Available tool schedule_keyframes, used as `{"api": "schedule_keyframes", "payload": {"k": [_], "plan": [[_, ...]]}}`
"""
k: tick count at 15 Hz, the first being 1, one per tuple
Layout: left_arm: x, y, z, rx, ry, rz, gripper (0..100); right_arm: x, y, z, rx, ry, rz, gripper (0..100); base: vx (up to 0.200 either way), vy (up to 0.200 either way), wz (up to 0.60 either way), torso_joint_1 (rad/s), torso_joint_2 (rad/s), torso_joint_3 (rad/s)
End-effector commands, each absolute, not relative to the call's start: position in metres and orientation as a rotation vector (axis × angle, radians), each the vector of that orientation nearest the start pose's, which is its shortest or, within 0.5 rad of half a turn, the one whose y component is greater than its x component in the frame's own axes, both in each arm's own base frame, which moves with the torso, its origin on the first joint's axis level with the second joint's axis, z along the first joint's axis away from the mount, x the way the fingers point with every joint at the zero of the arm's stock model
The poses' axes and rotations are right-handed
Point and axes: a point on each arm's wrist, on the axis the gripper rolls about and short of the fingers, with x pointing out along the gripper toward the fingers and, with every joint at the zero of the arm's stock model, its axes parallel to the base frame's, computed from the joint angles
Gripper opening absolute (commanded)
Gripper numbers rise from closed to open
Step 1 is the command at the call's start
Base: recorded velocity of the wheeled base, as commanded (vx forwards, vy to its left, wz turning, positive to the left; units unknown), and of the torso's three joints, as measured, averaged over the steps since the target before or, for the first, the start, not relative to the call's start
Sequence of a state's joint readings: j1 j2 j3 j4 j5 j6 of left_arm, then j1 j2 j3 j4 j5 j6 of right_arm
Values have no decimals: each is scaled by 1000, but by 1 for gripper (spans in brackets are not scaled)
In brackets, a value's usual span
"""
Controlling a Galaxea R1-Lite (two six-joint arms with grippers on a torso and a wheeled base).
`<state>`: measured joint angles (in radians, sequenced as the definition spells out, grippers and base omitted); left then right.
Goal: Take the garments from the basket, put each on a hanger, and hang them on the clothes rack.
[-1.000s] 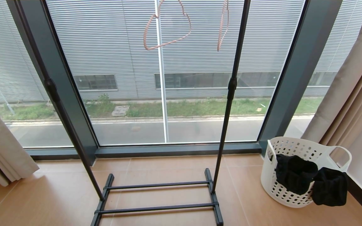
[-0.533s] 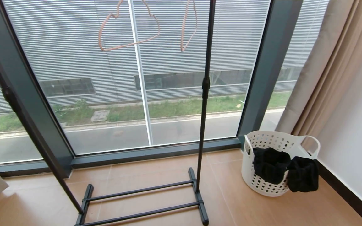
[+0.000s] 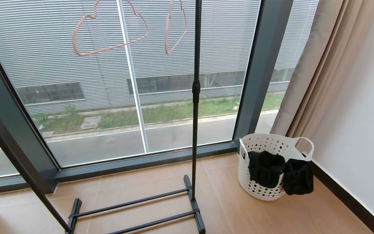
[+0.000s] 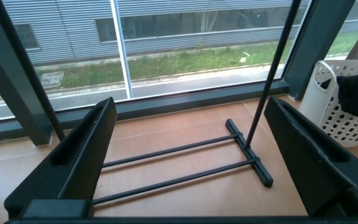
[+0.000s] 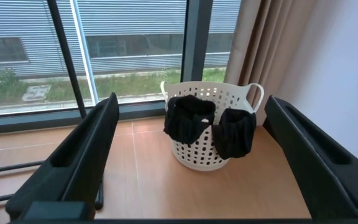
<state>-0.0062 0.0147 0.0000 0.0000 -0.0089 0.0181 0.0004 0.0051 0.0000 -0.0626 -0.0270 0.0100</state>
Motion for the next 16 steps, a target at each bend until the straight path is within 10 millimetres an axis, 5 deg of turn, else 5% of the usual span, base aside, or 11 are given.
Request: {"api": "schedule_keyframes", "payload": {"k": [1, 7, 12, 16], "plan": [[-22, 0, 76, 18, 14, -14, 100, -23, -1, 82, 10, -57, -26, 100, 0, -200, 0, 12, 7, 2], [-22, 0, 76, 15, 14, -15, 100, -23, -1, 82, 9, -58, -26, 100, 0, -200, 0, 1, 2, 5], [-22, 0, 76, 17, 14, -14, 100, -23, -1, 82, 10, -58, -26, 100, 200, -200, 0, 1, 0, 5], [-22, 0, 76, 17, 14, -15, 100, -23, -1, 82, 7, -58, -26, 100, 0, -200, 0, 8, 7, 4]]}}
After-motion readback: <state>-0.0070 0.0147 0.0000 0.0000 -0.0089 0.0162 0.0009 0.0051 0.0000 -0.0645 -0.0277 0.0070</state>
